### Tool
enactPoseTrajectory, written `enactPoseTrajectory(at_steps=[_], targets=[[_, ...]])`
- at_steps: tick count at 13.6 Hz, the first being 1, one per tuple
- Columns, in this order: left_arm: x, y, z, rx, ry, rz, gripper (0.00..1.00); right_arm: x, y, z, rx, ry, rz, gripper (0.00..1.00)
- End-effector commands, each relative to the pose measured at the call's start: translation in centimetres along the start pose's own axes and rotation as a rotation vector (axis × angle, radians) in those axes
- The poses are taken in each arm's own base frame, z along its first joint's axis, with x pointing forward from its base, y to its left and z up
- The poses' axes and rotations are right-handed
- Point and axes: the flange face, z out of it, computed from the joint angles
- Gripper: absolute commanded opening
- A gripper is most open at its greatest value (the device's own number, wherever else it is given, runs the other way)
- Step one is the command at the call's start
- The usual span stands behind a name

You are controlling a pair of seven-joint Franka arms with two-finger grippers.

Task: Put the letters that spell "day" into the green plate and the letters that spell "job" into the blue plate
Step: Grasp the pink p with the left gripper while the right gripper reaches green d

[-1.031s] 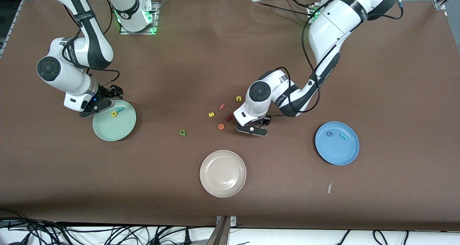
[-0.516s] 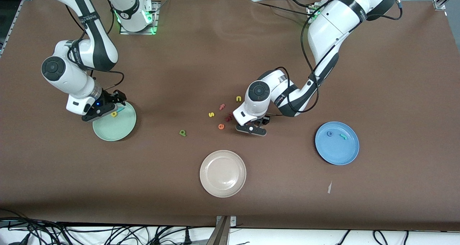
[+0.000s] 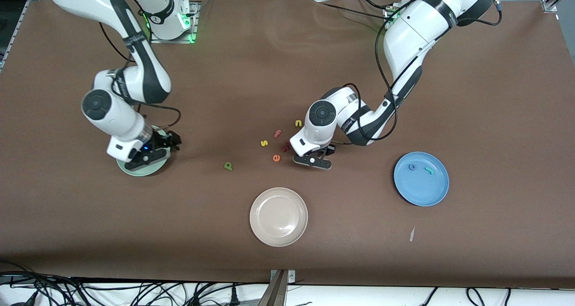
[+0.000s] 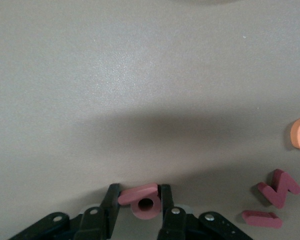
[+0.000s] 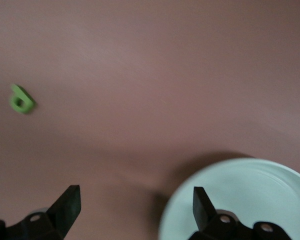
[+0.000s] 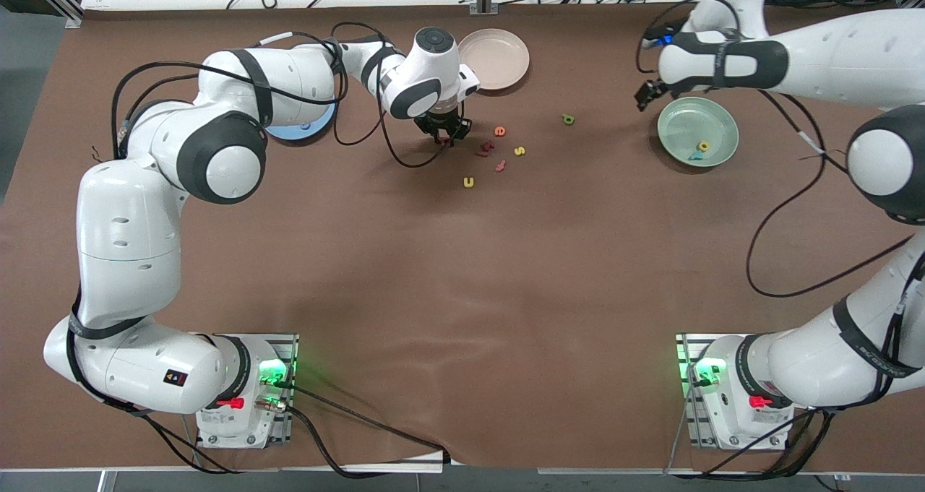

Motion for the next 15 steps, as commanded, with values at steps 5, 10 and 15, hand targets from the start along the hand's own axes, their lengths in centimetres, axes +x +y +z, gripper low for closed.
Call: enactPoseTrajectory(at_steps=[5,10,15], targets=[[1.5,-3.2,-2.3,0.077,-0.014,0.109,0.00,6.4,-5.9,2.8,0.005,0.043,0.187,0.99],[2.1,-8.6,-5.7,0.142,-0.126,0.309,0.00,6.3,-12.2,7.1,0.043,0.030,0.289,0.99],[3.7,-18.0,-8.6,0.079,-0.196,0.616,0.00,6.2,-14.1,7.7,0.038,0.046,0.271,0.99]])
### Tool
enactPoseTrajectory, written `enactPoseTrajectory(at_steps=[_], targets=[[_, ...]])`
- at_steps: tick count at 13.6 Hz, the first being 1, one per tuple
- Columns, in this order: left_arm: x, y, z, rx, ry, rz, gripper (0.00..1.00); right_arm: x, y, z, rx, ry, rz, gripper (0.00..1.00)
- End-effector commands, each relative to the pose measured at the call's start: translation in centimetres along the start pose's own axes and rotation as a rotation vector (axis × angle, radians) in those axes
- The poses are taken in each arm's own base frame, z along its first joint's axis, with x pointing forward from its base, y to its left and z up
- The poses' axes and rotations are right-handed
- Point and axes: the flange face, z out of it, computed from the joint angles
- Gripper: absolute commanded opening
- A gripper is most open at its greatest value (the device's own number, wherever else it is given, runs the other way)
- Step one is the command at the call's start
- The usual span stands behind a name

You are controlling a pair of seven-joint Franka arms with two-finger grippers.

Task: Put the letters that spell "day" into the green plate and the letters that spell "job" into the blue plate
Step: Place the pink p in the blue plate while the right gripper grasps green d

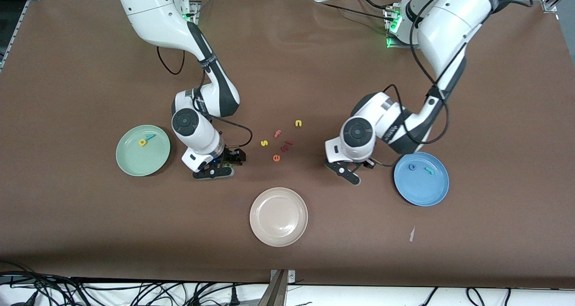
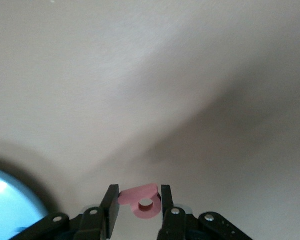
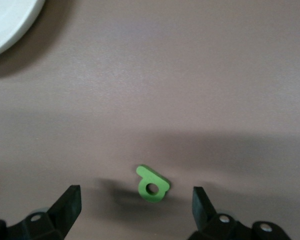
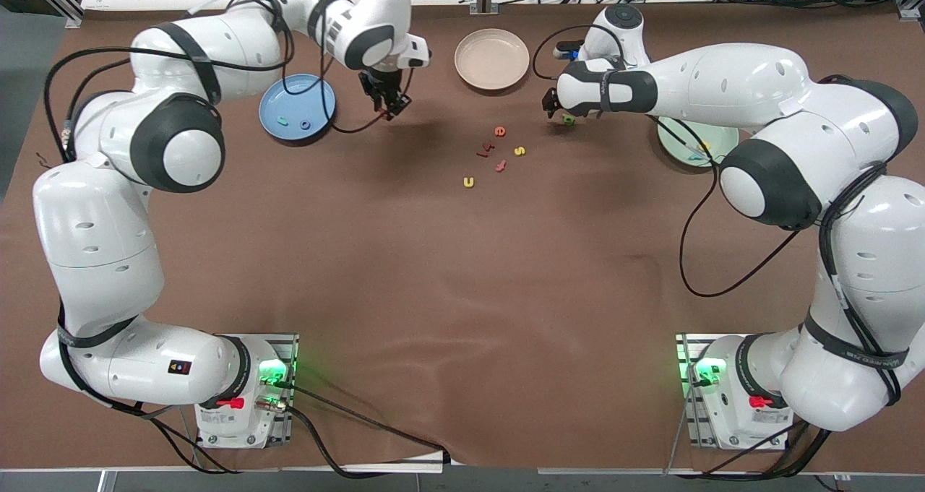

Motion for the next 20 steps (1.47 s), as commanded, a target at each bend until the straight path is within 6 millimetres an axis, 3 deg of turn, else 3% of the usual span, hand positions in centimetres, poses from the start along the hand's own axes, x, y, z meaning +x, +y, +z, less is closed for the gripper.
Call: enactPoseTrajectory(at_steps=[1,4,8,10,13,15,16,17,18,19,20], targets=[[-2.9,-5.6,-1.0,-0.073,0.002,0.181,0.00,0.6,0.0,0.1,-0.002,0.019,0.004,0.98],[-5.5,-10.6,0.1,-0.118,-0.009,0.307,0.00,0.0,-0.2,1.0,-0.025,0.032,-0.021,0.98],[-8.1,-15.3,1.8,-0.155,0.001,0.446,0.00,-1.1,0.3,2.6,-0.042,0.052,-0.027,0.98],[-9.4,-17.1,3.3,-0.173,0.004,0.481,0.00,-1.8,0.6,3.1,-0.047,0.044,-0.027,0.97],[-9.6,-19.3,6.6,-0.169,0.088,0.611,0.00,-2.3,0.8,3.1,-0.050,0.036,-0.027,0.94],[-9.3,-19.7,7.5,-0.166,0.135,0.659,0.01,-2.4,0.5,3.0,-0.049,0.034,-0.031,0.85],[-9.2,-19.6,7.3,-0.163,0.137,0.663,0.06,-2.3,0.4,2.6,-0.045,0.039,-0.032,0.80],[-9.2,-19.6,7.0,-0.159,0.137,0.664,0.14,-2.4,0.0,2.6,-0.044,0.037,-0.036,0.79],[-9.2,-19.6,6.7,-0.157,0.136,0.667,0.29,-2.5,-0.7,2.1,-0.039,0.040,-0.045,0.79],[-9.4,-20.0,6.6,-0.155,0.138,0.677,0.99,-2.5,-0.9,1.7,-0.037,0.041,-0.046,0.79],[-9.3,-20.0,6.3,-0.149,0.148,0.723,1.00,-2.4,-1.0,1.3,-0.036,0.047,-0.051,0.79]])
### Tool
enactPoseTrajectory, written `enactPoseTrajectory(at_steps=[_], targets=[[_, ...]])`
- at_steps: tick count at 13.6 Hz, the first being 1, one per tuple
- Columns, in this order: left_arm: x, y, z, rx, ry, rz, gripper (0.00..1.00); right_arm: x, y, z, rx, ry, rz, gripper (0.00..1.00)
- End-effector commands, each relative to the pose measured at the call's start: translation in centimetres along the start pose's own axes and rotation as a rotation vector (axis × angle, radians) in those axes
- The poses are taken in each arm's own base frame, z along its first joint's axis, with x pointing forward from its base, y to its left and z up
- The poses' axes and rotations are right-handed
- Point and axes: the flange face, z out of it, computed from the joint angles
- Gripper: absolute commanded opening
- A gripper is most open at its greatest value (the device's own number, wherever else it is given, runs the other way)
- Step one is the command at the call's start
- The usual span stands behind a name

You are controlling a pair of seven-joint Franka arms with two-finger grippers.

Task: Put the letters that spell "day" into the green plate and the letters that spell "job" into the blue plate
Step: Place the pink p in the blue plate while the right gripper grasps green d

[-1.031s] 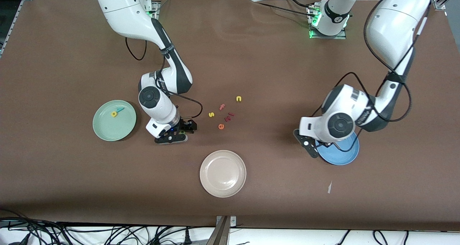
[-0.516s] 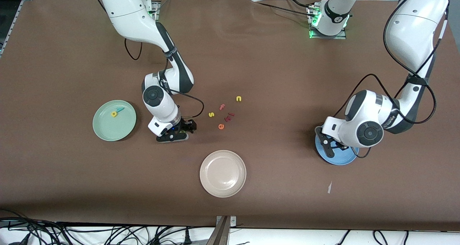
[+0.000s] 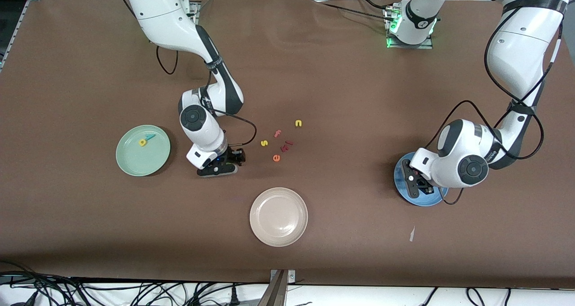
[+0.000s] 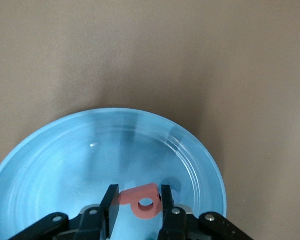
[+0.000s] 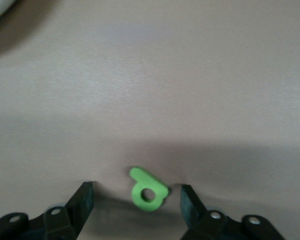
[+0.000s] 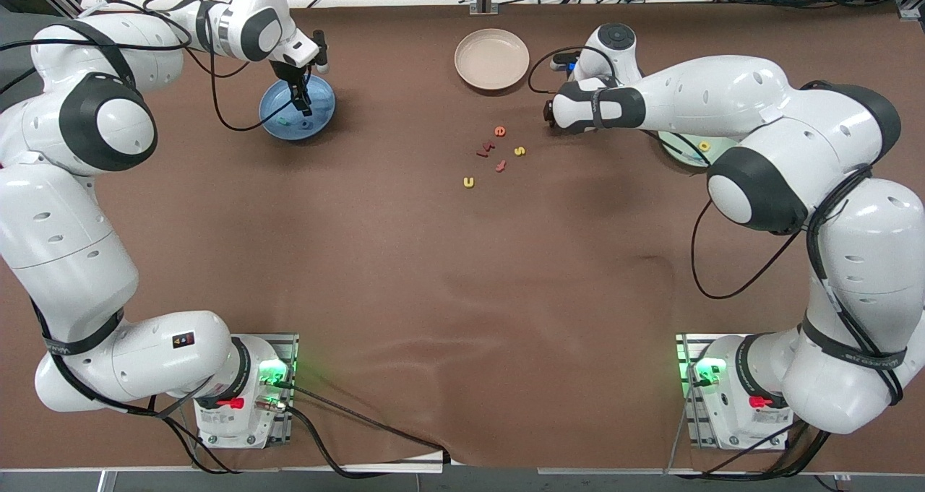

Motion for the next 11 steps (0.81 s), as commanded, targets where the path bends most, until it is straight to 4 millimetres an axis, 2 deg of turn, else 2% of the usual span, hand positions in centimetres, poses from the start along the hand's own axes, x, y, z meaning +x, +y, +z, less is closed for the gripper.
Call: enactPoseTrajectory(at_steps=[1,4,5,8,11], targets=[[-0.2,-0.1,-1.4,0.000,0.038,0.065,1.00,-0.8,-0.5,-1.0,-0.003,-0.002,-0.019,0.79],[-0.1,0.0,-1.3,-0.012,0.054,0.058,1.00,-1.0,-0.3,-0.9,-0.005,-0.007,-0.025,0.75],[-0.1,0.0,-1.3,-0.012,0.054,0.058,1.00,-0.9,0.0,-1.0,-0.009,-0.005,-0.039,0.67],[0.1,0.1,-1.4,-0.014,0.053,0.056,1.00,-0.9,0.6,-0.8,-0.016,-0.007,-0.047,0.51],[0.3,0.2,-2.2,-0.019,0.057,0.048,1.00,-0.9,0.7,-0.9,-0.018,-0.006,-0.045,0.40]])
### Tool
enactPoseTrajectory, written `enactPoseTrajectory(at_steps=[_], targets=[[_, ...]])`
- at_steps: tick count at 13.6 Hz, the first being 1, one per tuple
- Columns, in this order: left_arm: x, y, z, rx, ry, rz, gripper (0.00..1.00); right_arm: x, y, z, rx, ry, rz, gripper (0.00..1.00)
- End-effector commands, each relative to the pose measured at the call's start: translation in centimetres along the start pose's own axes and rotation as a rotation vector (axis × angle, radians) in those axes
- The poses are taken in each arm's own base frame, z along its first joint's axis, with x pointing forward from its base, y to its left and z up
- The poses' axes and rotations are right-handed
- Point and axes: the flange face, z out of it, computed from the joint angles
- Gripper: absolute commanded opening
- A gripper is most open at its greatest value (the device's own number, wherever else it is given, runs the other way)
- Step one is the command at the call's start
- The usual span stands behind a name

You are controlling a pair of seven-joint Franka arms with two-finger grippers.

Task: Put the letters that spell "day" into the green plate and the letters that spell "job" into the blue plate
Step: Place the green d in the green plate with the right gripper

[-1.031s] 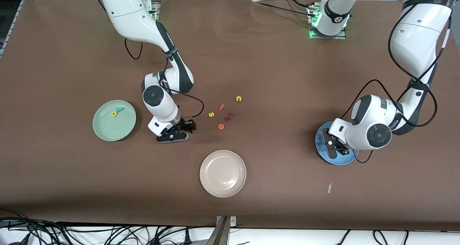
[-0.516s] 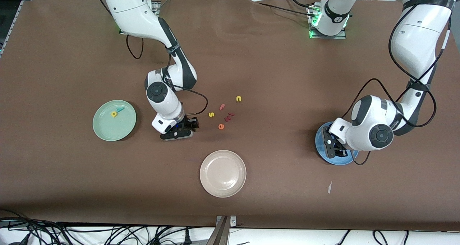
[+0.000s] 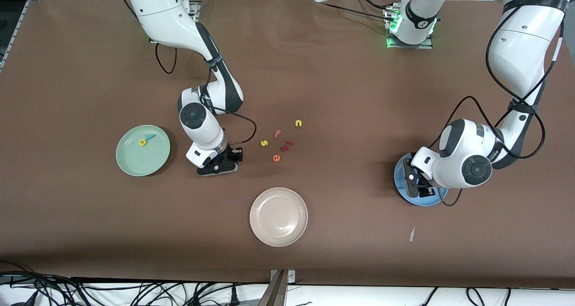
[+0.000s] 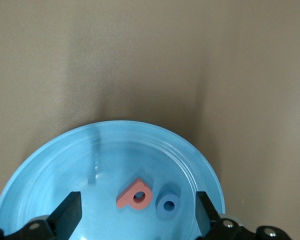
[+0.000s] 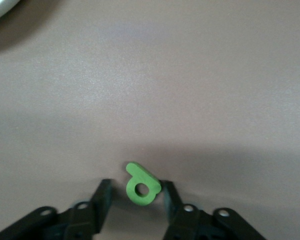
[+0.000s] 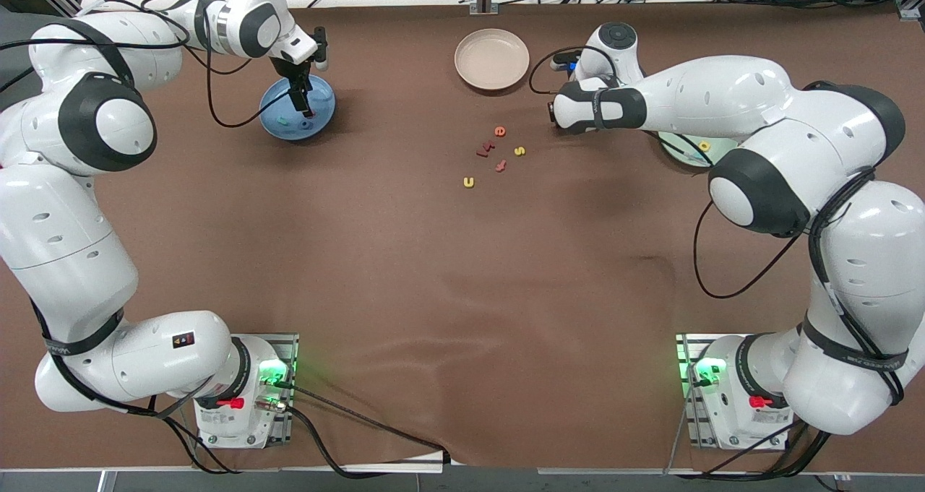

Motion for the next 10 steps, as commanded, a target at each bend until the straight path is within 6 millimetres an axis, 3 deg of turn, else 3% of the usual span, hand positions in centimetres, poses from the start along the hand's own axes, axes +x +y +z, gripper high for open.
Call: enactPoseTrajectory(at_steps=[1,4,6,8,10], targets=[[0.1,0.4,-1.4,-0.016,0.023,0.001,1.00,-0.8,0.2,-0.5,-0.006,-0.009,-0.018,0.35],[0.2,0.5,-1.6,-0.026,0.018,-0.003,1.00,-0.8,0.4,-0.4,-0.008,-0.007,-0.016,0.17],[0.4,1.0,-3.0,-0.033,-0.001,-0.056,1.00,-0.7,0.3,-0.8,-0.006,-0.008,-0.017,0.05],[0.8,1.6,-4.4,-0.042,-0.018,-0.103,1.00,-0.3,0.2,-3.0,0.008,-0.029,-0.028,0.05],[1.3,2.2,-6.1,-0.069,-0.002,-0.171,1.00,0.3,1.5,-6.0,0.006,-0.065,-0.060,0.05]])
